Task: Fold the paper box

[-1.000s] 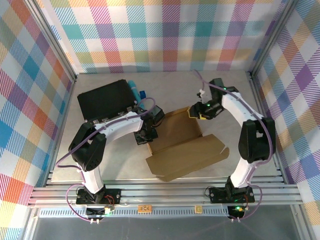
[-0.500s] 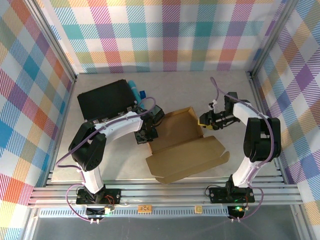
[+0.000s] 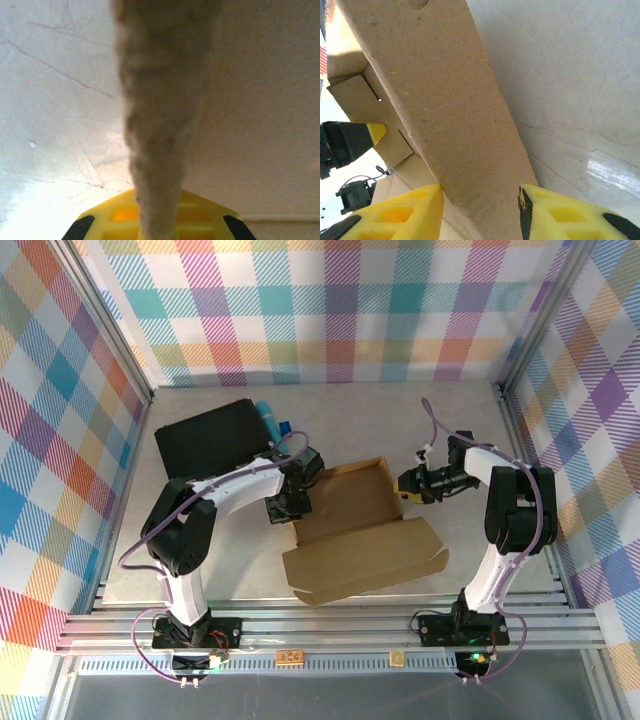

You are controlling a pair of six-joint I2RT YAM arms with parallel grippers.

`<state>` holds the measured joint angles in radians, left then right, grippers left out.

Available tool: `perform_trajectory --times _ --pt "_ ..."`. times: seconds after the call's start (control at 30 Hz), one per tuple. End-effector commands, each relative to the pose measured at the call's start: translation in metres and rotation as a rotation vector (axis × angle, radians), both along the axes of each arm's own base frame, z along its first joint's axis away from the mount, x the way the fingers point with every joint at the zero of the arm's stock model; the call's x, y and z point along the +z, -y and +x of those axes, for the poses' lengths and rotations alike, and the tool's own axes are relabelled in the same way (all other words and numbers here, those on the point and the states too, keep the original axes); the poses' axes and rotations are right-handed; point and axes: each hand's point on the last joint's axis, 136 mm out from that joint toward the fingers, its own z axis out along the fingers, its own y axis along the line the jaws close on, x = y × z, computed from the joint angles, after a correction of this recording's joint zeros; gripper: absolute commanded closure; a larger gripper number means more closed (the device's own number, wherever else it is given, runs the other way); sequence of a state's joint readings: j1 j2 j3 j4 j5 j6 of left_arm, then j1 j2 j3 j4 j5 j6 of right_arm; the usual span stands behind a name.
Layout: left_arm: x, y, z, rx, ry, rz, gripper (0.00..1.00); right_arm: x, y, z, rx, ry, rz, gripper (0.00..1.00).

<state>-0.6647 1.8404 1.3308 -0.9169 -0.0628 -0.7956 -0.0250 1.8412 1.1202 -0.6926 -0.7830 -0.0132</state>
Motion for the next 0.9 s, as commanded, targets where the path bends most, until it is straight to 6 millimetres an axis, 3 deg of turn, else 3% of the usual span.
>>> perform_trajectory --times 0.0,0.2,0.63,0.87 --pt "-0.001 -0.005 0.003 -0.013 -0.015 0.034 1.0 0.007 -0.005 -0.005 0.02 0.017 0.032 0.56" --pt "-0.003 -0.006 0.005 -0.011 -0.015 0.037 1.0 -0.006 -0.005 -0.014 0.034 -0.023 -0.033 0.63" --pt "-0.002 -0.005 0.006 -0.011 -0.01 0.032 1.0 -0.021 -0.009 -0.014 0.042 -0.051 -0.06 0.79" --pt "0.0 -0.005 0.006 -0.011 -0.007 0.032 1.0 -0.028 -0.015 -0.018 0.063 -0.069 -0.074 0.82"
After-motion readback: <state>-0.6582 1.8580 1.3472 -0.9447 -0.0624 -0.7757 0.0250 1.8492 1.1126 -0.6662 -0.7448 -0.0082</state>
